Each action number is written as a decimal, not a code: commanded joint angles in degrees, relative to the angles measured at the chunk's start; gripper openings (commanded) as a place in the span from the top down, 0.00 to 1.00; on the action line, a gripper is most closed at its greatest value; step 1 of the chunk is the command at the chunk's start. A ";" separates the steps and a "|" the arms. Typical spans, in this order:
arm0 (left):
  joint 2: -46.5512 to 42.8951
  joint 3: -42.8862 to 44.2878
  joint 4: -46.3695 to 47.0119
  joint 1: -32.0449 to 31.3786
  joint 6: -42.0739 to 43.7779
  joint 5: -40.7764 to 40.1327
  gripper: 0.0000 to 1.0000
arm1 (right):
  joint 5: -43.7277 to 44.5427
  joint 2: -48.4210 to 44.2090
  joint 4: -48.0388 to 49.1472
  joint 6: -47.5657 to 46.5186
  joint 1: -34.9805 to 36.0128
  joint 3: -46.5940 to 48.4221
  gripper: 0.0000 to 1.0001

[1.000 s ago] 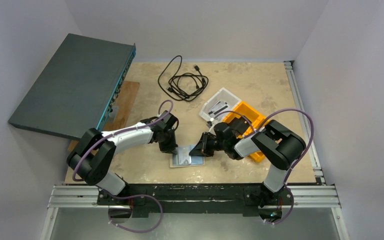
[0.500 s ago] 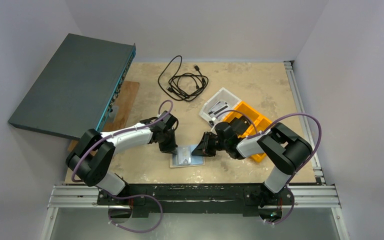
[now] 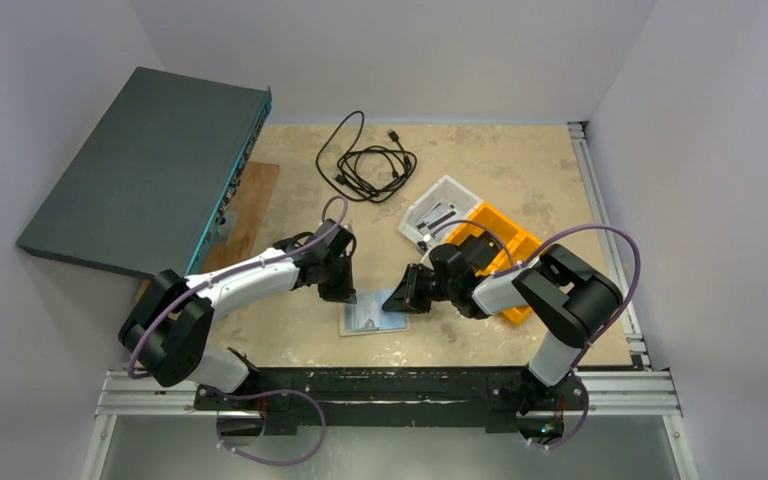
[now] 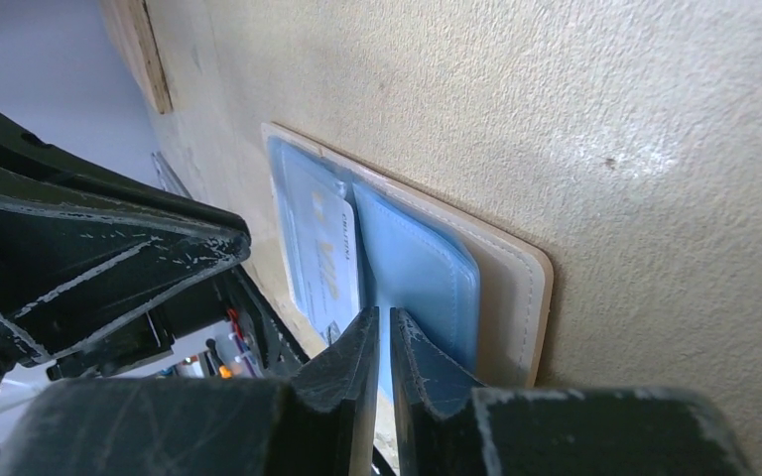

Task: Take the credit cards out of the card holder
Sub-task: Remove the credit card from the card holder.

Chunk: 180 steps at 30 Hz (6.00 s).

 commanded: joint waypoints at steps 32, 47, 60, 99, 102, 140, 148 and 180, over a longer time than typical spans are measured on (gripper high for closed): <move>10.24 -0.61 0.48 -0.92 -1.89 -1.61 1.00 | -1.96 6.31 3.69 0.32 0.24 2.32 0.94; 10.92 -1.82 -1.07 -0.61 -2.42 -3.60 1.00 | 3.45 -1.26 -4.13 -1.68 -0.54 -0.45 1.00; 10.85 -2.57 -0.85 -0.43 -2.23 -3.72 1.00 | 4.16 -2.07 -5.27 -1.73 -1.29 -1.32 1.00; 11.32 -0.93 -2.19 -0.43 -2.36 -4.86 1.00 | 9.27 -11.84 -17.82 -6.60 -3.70 -1.66 1.00; 11.37 -0.66 -2.08 -0.43 -2.03 -4.83 1.00 | 9.84 -13.54 -19.54 -7.38 -3.69 -1.18 1.00; 2.77 9.85 -2.85 -5.16 2.61 -0.76 0.91 | 2.86 -5.20 -5.57 -3.71 -3.68 -5.03 0.81; 10.36 7.85 2.20 -5.53 0.86 1.10 1.00 | 2.50 -5.09 -5.47 -3.74 -3.68 -4.58 0.80; 10.69 0.68 -4.75 -2.48 -1.09 -8.68 1.00 | 13.67 -26.90 -31.55 -7.22 -3.65 2.31 1.00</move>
